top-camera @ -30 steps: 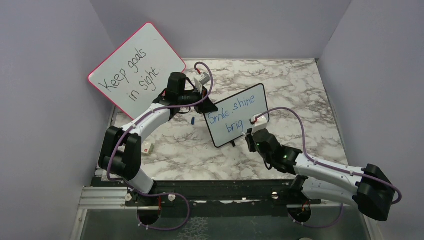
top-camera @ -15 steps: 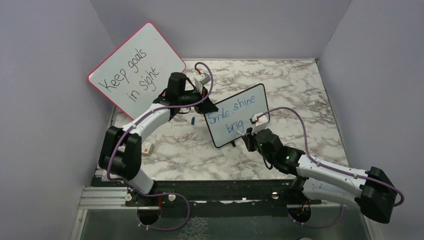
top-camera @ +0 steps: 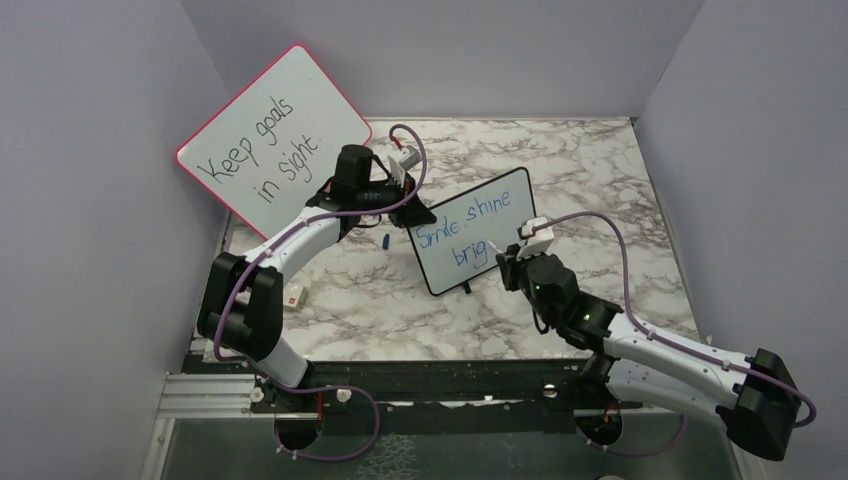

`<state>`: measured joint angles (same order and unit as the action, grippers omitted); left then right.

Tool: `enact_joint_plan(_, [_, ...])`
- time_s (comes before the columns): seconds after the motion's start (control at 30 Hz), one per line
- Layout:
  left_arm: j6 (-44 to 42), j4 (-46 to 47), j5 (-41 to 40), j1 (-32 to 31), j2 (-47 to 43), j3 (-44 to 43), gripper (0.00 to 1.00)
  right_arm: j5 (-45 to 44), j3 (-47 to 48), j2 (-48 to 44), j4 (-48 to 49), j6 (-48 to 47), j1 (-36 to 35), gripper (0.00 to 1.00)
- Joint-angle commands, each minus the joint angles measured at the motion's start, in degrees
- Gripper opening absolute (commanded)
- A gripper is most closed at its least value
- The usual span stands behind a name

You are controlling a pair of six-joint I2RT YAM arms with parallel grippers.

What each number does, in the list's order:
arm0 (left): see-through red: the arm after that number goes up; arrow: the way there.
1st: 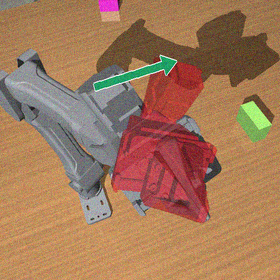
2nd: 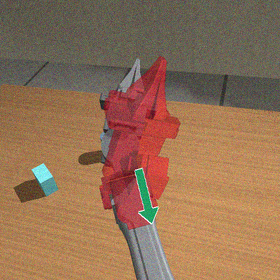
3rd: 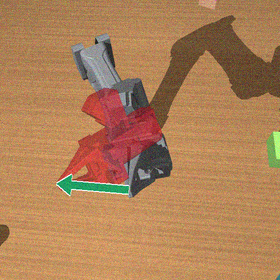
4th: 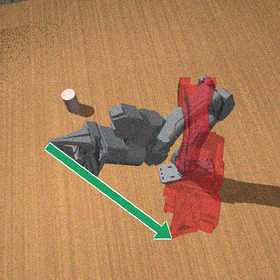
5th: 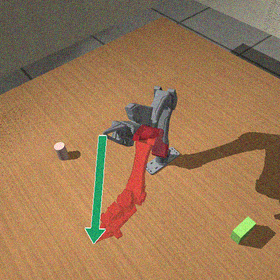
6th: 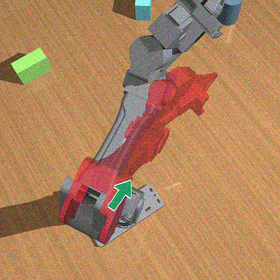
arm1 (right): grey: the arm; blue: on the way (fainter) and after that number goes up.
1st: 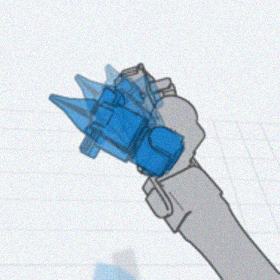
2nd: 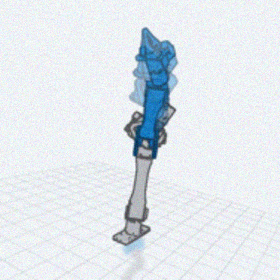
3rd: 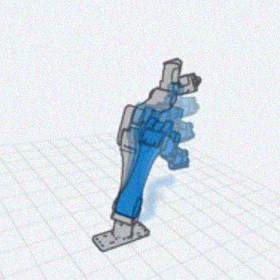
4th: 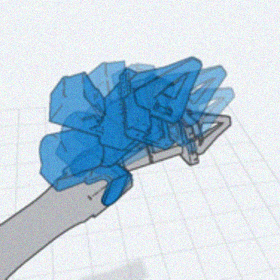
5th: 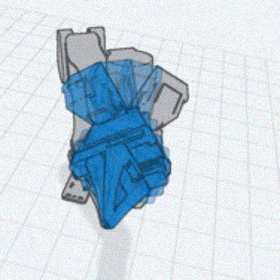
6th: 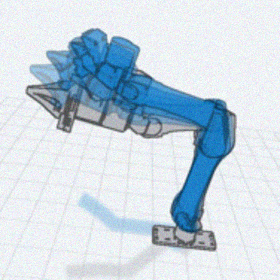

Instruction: Write a sentence on the whiteboard

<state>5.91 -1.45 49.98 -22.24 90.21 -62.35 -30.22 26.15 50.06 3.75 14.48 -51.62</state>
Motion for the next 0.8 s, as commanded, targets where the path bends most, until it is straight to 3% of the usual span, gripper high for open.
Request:
enact_joint_plan(0.0, [-4.77,-3.09,-3.92,-0.44,1.20,-0.23,0.00,-2.62,-0.49,-0.21,6.17,-2.46,1.01,0.01])
enact_joint_plan(0.77, [-4.86,-3.11,-3.83,-0.44,1.22,-0.14,0.00,2.41,0.91,4.57,11.24,-4.29,2.89,0.01])
